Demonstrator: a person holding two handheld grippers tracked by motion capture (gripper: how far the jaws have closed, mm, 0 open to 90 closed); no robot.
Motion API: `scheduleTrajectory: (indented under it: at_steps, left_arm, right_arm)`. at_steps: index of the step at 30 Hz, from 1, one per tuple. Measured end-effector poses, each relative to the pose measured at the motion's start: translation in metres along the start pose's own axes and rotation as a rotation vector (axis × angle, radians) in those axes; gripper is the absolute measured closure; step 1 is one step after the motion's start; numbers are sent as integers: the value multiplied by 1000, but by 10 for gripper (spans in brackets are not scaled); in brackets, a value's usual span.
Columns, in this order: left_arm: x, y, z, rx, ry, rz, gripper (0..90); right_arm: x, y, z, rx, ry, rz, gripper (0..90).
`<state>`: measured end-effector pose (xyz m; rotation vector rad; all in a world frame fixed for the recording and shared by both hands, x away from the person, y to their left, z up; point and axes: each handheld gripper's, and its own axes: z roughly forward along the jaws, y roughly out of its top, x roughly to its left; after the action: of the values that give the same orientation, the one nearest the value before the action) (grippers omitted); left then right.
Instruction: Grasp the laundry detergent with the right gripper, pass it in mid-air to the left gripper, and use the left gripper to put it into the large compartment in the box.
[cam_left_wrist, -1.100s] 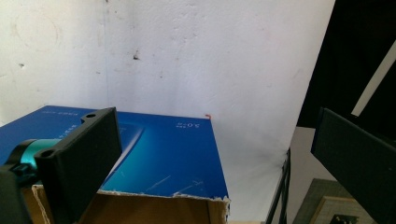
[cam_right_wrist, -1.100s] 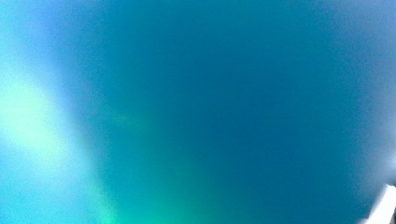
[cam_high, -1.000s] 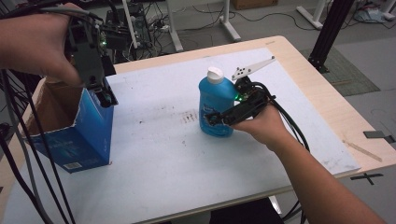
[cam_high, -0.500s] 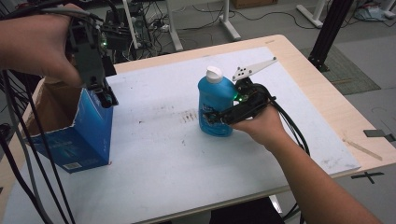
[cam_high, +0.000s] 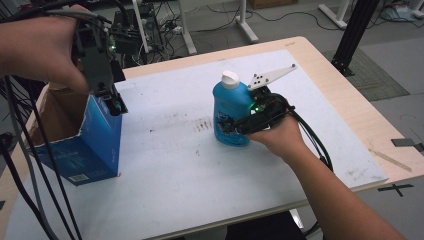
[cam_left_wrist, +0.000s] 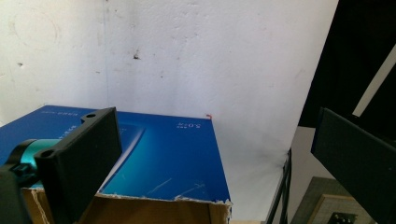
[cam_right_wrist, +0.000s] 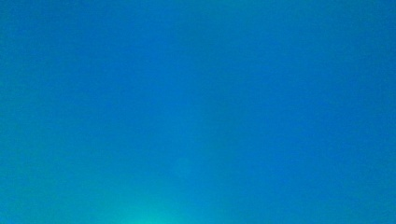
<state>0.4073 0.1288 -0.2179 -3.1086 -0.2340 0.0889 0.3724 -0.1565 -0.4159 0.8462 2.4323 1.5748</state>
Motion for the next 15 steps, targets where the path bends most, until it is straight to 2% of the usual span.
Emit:
scheduleTrajectory:
  at_steps: [12, 15]
  left_arm:
    - [0, -4, 0, -5, 1, -3, 17]
    - [-1, -5, 1, -5, 2, -6, 17]
  right_arm:
    - [3, -2, -2, -12, -35, -27, 401]
    - [5, -2, -2, -15, -52, -52, 420]
